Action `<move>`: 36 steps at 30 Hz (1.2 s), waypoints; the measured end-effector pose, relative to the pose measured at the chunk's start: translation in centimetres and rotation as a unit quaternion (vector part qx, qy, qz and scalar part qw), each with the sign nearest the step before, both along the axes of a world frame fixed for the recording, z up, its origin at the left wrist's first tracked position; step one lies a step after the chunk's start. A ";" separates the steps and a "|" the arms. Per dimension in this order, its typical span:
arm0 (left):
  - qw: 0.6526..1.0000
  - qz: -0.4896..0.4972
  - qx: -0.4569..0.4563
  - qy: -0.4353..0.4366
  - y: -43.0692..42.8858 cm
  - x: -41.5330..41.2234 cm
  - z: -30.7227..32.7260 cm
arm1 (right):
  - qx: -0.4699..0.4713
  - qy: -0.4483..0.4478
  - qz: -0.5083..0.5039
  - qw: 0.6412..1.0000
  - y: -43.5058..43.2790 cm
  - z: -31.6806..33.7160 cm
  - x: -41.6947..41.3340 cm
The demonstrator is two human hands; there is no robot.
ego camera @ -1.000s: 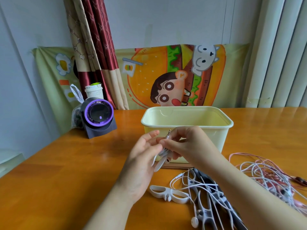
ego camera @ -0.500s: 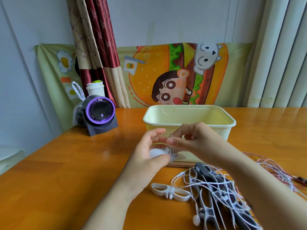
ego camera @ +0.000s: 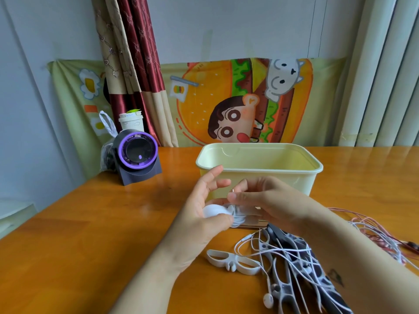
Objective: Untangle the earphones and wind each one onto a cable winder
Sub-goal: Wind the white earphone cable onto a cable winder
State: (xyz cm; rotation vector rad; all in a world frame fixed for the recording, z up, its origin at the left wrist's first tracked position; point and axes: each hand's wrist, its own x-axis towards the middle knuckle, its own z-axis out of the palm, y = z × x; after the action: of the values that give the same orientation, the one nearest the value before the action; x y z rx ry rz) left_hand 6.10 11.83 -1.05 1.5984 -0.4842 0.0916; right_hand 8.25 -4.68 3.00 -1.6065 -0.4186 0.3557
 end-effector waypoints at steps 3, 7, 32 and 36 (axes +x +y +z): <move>1.000 -0.020 -0.002 -0.001 -0.1 -0.3 0.1 | 0.040 0.061 0.029 0.997 -0.2 0.3 -0.2; 0.999 -0.040 0.000 -0.001 -0.5 -0.6 0.2 | 0.065 0.113 0.057 0.990 -0.3 -0.1 0.1; 0.978 0.021 -0.171 0.115 -0.5 0.4 0.1 | 0.099 -0.021 -0.079 0.992 0.6 0.0 0.1; 0.978 0.047 -0.173 0.103 -0.6 0.4 0.4 | 0.045 -0.052 -0.093 0.993 0.7 0.1 0.0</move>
State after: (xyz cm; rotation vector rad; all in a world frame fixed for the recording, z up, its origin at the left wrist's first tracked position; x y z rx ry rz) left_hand 6.50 11.25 -0.70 1.2716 -0.2159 0.0751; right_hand 8.28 -3.96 3.15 -1.5650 -0.3562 0.1093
